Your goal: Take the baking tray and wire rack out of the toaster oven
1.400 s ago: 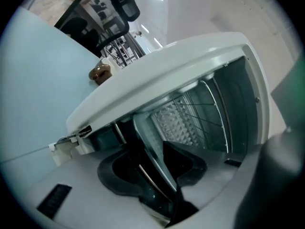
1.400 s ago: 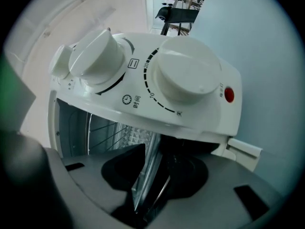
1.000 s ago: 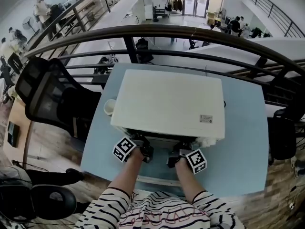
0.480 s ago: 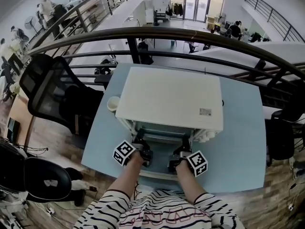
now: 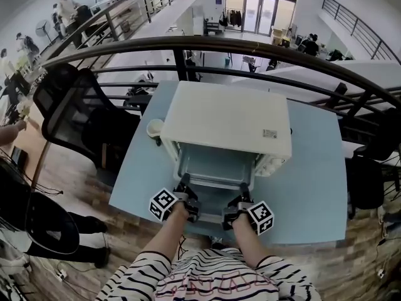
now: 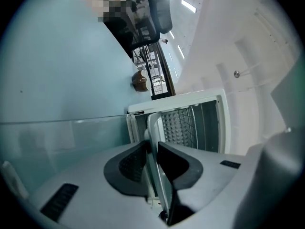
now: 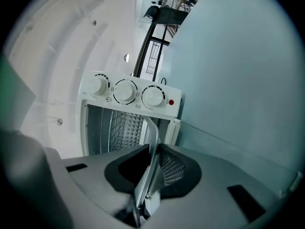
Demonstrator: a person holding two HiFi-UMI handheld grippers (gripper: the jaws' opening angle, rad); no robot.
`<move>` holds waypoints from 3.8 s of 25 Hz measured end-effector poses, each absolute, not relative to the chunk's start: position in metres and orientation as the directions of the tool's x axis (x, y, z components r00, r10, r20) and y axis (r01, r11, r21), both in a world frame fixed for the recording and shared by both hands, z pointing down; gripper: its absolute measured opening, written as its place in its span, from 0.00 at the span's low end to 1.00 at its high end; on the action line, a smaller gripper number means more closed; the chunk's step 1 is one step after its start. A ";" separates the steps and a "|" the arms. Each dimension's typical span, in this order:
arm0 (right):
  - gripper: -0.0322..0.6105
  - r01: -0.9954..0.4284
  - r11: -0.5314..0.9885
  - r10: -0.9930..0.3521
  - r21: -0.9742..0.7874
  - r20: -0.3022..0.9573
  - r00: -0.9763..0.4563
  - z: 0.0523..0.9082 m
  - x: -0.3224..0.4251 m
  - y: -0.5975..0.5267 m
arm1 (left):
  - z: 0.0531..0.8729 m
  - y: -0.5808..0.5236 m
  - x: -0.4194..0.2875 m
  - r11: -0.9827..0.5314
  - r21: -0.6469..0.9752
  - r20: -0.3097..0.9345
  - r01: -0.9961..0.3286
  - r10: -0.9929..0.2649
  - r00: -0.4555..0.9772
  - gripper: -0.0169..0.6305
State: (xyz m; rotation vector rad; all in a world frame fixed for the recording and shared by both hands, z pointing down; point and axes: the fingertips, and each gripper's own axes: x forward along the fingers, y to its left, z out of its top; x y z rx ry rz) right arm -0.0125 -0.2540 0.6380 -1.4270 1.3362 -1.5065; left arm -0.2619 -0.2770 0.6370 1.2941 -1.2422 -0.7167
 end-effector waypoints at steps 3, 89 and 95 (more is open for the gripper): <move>0.17 -0.168 -0.259 -0.939 -0.951 0.288 -0.187 0.636 -0.014 -0.238 | 0.635 -0.262 -0.263 0.204 0.952 0.260 -0.226 -0.931 0.255 0.17; 0.17 -0.178 -0.342 -0.939 -0.923 0.343 0.025 0.670 0.423 -0.174 | 0.665 -0.233 0.179 0.121 0.964 0.236 -0.238 -0.801 0.550 0.17; 0.17 -0.197 -0.352 -0.932 -0.915 0.362 -0.014 0.681 0.434 -0.215 | 0.675 -0.265 0.188 0.155 0.954 0.271 -0.256 -0.812 0.516 0.17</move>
